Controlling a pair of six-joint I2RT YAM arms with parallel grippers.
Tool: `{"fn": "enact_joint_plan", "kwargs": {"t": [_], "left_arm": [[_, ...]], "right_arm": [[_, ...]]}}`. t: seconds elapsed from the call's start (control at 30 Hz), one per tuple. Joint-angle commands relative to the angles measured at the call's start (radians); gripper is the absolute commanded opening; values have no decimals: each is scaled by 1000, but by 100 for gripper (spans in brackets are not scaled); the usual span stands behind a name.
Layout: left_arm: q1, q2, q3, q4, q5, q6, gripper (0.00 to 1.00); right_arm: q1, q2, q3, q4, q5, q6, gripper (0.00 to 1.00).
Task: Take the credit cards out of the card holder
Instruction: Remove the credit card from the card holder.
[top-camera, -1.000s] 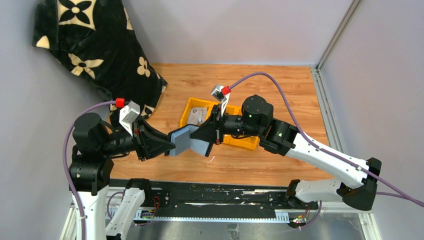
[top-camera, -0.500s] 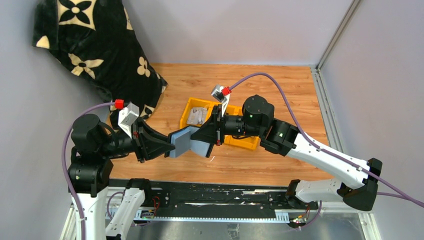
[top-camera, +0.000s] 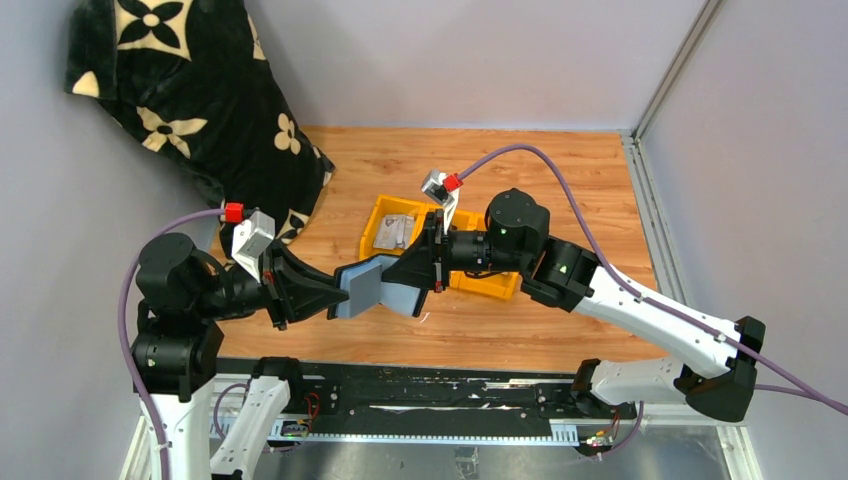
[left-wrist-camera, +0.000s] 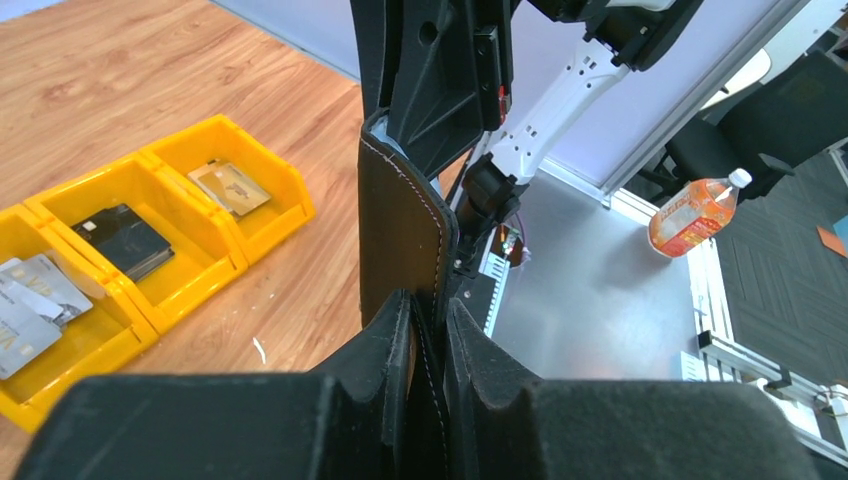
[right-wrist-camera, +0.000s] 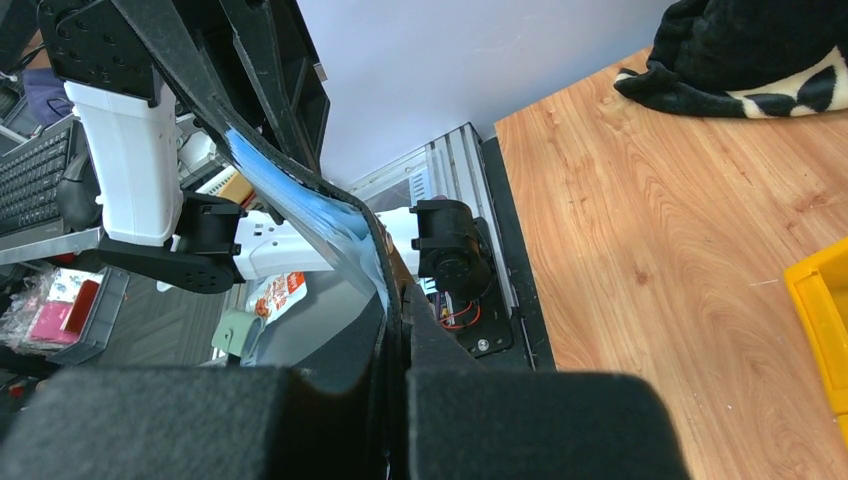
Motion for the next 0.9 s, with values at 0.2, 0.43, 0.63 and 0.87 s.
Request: {"fn": "enact_joint_plan", "kwargs": {"t": [0.2, 0.43, 0.63, 0.87], "left_arm": [[-5, -12, 36, 1, 53, 9, 12], [-4, -18, 37, 1, 60, 11, 3], [-4, -36, 42, 0, 116, 16, 0], [-4, -55, 37, 0, 93, 31, 0]], "right_arm": [[-3, -4, 50, -7, -8, -17, 0], [-4, -10, 47, -13, -7, -23, 0], [-4, -6, 44, -12, -8, -26, 0], [-4, 2, 49, 6, -42, -17, 0]]}}
